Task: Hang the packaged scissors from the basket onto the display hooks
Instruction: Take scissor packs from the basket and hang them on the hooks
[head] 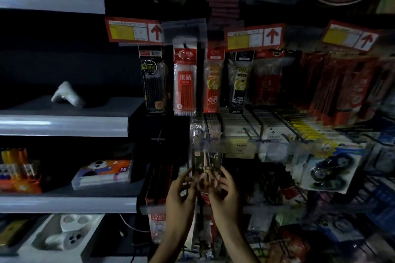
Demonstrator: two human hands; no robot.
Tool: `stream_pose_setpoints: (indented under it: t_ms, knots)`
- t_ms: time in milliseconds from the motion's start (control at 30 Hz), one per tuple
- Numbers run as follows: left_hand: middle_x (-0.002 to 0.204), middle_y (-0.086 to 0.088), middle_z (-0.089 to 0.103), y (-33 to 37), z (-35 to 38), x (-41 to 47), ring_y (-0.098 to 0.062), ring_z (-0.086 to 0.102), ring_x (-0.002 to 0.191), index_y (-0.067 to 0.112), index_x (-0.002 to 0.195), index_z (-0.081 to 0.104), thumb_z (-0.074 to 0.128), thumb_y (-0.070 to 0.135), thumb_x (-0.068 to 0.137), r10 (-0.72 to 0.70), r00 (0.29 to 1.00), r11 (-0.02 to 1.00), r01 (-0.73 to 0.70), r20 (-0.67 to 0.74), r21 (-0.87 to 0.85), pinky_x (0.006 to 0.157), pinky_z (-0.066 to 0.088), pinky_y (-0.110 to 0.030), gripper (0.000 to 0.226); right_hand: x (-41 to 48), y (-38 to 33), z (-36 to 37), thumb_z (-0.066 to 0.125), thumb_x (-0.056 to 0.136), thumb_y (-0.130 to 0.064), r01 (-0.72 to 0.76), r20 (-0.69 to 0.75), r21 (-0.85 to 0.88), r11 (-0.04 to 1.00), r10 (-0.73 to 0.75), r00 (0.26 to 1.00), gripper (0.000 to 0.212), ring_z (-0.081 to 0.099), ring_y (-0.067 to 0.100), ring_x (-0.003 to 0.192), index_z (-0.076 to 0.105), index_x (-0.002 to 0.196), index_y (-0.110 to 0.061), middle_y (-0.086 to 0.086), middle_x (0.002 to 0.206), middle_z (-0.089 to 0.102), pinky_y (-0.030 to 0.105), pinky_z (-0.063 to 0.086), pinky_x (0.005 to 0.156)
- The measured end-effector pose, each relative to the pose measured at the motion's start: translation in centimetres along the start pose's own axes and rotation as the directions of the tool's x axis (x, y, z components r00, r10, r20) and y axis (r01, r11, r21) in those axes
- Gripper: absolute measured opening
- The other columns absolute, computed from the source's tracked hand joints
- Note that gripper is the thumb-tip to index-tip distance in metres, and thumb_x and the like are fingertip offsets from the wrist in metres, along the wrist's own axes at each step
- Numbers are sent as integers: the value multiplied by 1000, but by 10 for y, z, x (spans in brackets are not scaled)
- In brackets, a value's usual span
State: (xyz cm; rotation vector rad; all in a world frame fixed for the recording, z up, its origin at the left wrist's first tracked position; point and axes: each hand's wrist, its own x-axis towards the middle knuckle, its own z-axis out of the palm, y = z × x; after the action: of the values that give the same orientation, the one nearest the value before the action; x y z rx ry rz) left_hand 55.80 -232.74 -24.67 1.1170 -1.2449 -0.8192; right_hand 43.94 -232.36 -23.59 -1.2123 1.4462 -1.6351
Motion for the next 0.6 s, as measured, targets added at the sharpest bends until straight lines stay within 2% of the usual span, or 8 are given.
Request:
stream_pose_setpoints:
  t_ms: [100, 167, 233, 300, 467, 600]
  knots:
    - [136, 10, 61, -3, 0, 6, 0, 63, 118, 48, 144, 54, 62, 34, 104, 10, 999, 1000, -11, 37, 12, 102, 57, -35, 43, 9, 1, 4, 73, 90, -5, 9, 8, -38, 999, -8, 1000, 70, 61, 1, 112, 47, 143, -43, -12, 124, 63, 30, 56, 96]
    - [139, 11, 58, -1, 1, 11, 7, 60, 119, 47, 146, 53, 60, 27, 106, 20, 999, 1000, -20, 50, 12, 104, 54, -26, 45, 18, 2, 6, 73, 90, -4, 26, 12, -59, 998, -25, 1000, 74, 60, 2, 116, 44, 142, -48, -8, 129, 60, 28, 56, 97]
    - [136, 10, 59, 3, 2, 18, 14, 56, 118, 41, 148, 53, 59, 24, 106, 40, 999, 999, -41, 35, 34, 98, 49, -9, 46, 27, 2, 10, 73, 89, -2, 35, 23, -65, 997, -34, 999, 76, 60, 5, 116, 44, 145, -44, -4, 131, 59, 27, 55, 97]
    - [134, 8, 59, 4, 5, 26, 15, 55, 117, 38, 149, 53, 59, 24, 106, 65, 998, 996, -66, 6, 55, 91, 44, -2, 46, 36, 2, 14, 71, 90, -1, 44, 30, -57, 997, -42, 999, 72, 60, 9, 119, 46, 148, -36, -1, 133, 59, 28, 55, 99]
    - [128, 12, 59, -2, 13, 29, 7, 59, 116, 47, 148, 49, 57, 45, 102, 39, 999, 997, -38, -14, 63, 86, 45, -5, 47, 47, 10, 19, 72, 91, -4, 46, 9, -103, 994, -45, 999, 69, 62, 12, 119, 47, 150, -29, 2, 133, 61, 12, 52, 88]
    - [124, 9, 64, -12, 16, 28, 5, 61, 112, 49, 147, 50, 59, 27, 106, 29, 998, 991, -22, -58, 129, 84, 49, -10, 48, 46, 16, 19, 72, 91, -3, 56, 16, -139, 989, -54, 998, 68, 64, 11, 115, 48, 149, -28, 0, 131, 63, 10, 53, 85]
